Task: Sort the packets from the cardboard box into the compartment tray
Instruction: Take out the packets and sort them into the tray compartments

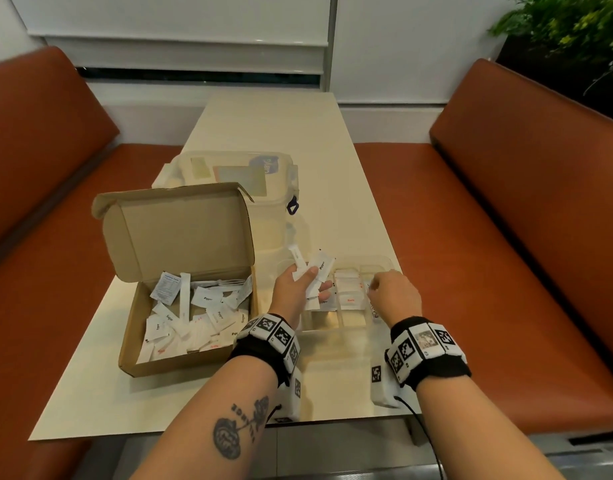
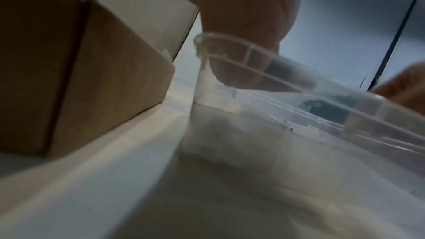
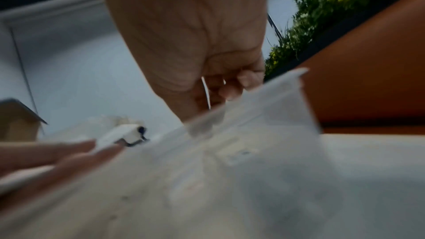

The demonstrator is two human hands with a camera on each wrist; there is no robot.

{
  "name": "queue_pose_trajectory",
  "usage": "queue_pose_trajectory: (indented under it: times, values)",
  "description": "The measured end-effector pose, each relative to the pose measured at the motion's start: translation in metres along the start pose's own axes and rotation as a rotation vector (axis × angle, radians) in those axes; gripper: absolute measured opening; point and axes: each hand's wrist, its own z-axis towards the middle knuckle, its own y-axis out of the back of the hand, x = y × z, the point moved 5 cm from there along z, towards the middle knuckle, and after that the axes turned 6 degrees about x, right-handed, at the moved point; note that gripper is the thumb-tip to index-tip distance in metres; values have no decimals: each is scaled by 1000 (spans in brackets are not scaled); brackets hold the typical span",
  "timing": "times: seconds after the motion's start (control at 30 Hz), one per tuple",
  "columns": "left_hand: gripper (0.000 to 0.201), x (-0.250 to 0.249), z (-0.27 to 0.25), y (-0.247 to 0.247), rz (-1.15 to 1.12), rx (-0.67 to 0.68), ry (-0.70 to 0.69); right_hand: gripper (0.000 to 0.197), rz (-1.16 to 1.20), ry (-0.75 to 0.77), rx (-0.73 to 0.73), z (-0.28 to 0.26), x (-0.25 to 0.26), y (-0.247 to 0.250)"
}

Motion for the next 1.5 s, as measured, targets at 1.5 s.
queue_pose_trajectory:
  times: [1.5]
  values:
    - [15,-18,5,32,43,-131,-151,15,-15,221,-50,-3,66,-36]
